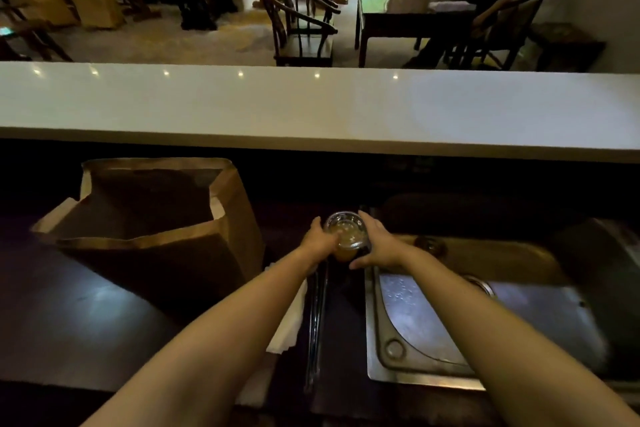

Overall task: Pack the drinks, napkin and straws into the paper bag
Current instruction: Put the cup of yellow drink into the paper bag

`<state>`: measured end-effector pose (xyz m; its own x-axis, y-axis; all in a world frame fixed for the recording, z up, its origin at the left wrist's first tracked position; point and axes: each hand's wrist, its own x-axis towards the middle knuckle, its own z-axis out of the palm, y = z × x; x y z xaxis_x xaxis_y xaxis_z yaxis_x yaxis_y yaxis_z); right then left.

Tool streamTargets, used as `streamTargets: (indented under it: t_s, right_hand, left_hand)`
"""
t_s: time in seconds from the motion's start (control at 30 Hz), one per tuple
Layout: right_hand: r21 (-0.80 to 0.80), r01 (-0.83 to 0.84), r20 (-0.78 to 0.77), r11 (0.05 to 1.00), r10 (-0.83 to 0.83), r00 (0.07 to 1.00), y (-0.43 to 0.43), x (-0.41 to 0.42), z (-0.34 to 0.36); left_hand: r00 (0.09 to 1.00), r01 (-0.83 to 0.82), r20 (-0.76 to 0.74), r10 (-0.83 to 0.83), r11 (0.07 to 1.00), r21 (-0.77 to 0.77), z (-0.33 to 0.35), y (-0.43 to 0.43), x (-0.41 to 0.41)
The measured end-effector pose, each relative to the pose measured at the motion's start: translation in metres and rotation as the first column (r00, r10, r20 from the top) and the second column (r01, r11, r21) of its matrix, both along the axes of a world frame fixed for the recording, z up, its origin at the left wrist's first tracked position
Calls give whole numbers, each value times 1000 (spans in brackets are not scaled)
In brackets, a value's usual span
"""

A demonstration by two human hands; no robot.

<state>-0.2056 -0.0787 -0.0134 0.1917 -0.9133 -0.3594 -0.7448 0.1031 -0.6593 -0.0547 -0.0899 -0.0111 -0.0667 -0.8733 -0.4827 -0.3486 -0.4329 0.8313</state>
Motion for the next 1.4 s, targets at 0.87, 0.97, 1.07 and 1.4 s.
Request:
streamTargets:
  t_s: [0.87,0.97,1.07,1.4]
  right_hand:
    - [-330,-316,-106,889,298,949,15,56,224]
    - [-305,-556,-256,773,495,830,19,83,268]
    - [-293,-693,-370,659,590,717,17,115,298]
    - [-188,-852,-403,488,753,520,-7,215,322]
  left_hand:
    - [991,-84,-133,-21,670,-738,130,52,60]
    - [988,-52,-134,-77,653,-756,162,64,87]
    - [992,-22,-98,-82,642,-766,189,69,120]
    - [990,-18,-117,-84,731,-682,209,68,229]
